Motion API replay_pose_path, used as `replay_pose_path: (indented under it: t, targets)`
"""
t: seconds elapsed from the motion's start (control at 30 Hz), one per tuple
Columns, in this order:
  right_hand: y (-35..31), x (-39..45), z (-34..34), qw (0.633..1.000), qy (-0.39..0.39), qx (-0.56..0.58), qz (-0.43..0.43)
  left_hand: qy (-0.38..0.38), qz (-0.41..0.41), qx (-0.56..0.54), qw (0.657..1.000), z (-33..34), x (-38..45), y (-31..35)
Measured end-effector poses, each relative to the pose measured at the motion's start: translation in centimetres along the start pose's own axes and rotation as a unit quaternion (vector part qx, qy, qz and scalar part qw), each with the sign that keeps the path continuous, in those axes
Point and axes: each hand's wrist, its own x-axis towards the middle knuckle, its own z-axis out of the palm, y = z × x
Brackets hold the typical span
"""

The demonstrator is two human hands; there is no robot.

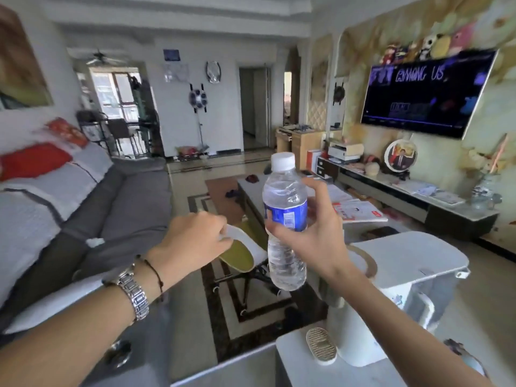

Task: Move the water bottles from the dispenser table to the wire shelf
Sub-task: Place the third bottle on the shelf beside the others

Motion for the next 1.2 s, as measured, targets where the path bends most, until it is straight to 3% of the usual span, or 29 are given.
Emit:
replay_pose_path:
  t: [0.37, 0.53, 0.9, 1.2]
  targets:
    - [-14.3, 2.2, 19.9, 0.975, -0.138, 0.143, -0.102, 0.003, -0.223, 0.027, 0.974, -10.7, -13.4, -20.5]
    - [-18.8, 2.4, 28.5, 0.943, -0.224, 0.22, -0.112, -0.013, -0.299, 0.12, 0.947, -14.5, -18.7, -25.6]
    - [-27.9, 4.5, 43.0, 0.848, -0.365, 0.343, -0.171, 0.003, -0.494, 0.214, 0.843, -19.0, -25.2, -32.9]
    - [-35.8, -0.6, 50.1, 0.764, -0.457, 0.412, -0.196, -0.015, -0.631, 0.26, 0.73, -23.2, -34.0, -33.7]
